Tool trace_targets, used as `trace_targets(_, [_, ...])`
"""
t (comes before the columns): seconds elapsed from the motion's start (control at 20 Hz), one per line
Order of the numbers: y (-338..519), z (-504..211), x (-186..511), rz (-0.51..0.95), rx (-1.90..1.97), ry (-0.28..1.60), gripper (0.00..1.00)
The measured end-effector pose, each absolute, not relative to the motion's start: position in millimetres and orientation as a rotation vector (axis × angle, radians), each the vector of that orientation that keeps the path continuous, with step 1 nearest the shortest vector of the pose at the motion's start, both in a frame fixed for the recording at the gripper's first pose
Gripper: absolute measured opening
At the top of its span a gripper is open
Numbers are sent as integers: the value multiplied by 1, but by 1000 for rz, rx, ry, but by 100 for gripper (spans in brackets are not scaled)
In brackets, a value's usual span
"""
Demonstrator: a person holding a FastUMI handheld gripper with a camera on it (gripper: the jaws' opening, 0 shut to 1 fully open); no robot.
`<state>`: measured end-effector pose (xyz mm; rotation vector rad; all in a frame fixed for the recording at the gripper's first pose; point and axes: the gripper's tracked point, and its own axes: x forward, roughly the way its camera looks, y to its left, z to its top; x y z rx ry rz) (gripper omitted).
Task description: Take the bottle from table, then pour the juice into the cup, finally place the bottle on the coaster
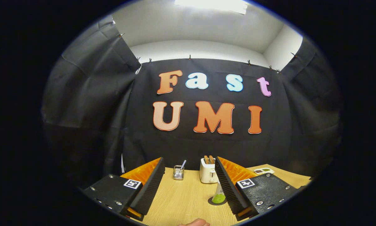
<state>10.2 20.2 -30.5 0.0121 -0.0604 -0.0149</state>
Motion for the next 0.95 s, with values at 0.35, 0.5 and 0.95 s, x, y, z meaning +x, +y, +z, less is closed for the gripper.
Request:
trace_targets(0.35, [24, -10, 5, -23, -29, -95, 95])
trace_targets(0.5, [23, -7, 5, -26, -28, -96, 95])
trace_targets(0.95, [15, -23, 8, -51, -60, -27, 95])
